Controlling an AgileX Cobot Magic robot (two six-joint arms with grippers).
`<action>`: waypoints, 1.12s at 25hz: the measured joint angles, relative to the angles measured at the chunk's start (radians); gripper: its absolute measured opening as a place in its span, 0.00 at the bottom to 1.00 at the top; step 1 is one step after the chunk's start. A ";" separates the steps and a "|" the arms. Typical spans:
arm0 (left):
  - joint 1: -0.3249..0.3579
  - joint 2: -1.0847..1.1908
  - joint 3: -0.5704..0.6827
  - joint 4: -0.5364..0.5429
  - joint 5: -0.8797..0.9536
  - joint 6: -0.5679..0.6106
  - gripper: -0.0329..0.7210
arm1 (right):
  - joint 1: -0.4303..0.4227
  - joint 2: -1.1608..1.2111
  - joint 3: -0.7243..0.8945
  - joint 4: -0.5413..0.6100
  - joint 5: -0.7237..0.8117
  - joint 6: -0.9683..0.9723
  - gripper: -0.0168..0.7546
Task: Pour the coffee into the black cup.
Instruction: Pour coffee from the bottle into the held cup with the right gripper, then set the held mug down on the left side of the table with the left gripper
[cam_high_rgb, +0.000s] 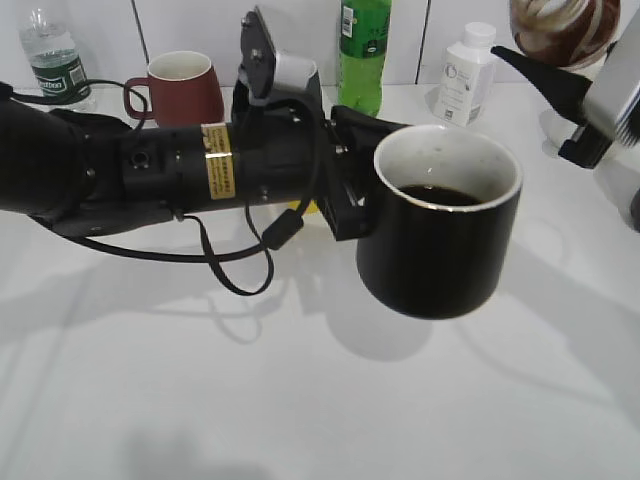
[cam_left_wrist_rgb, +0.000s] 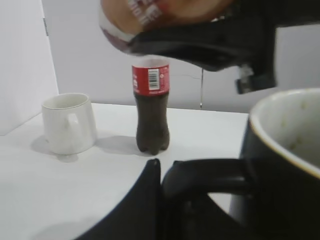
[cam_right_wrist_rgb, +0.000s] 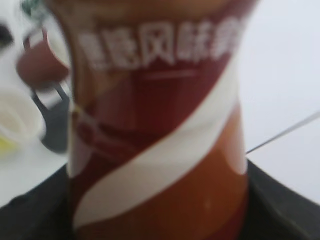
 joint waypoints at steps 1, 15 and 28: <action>0.004 0.000 0.000 -0.007 0.000 0.000 0.09 | 0.000 0.000 0.000 0.000 0.000 0.072 0.70; 0.225 -0.020 0.018 0.018 -0.050 0.000 0.09 | 0.000 0.000 0.000 0.006 0.149 0.997 0.70; 0.556 -0.074 0.075 0.064 -0.050 0.001 0.09 | 0.000 0.002 0.000 0.006 0.198 1.012 0.70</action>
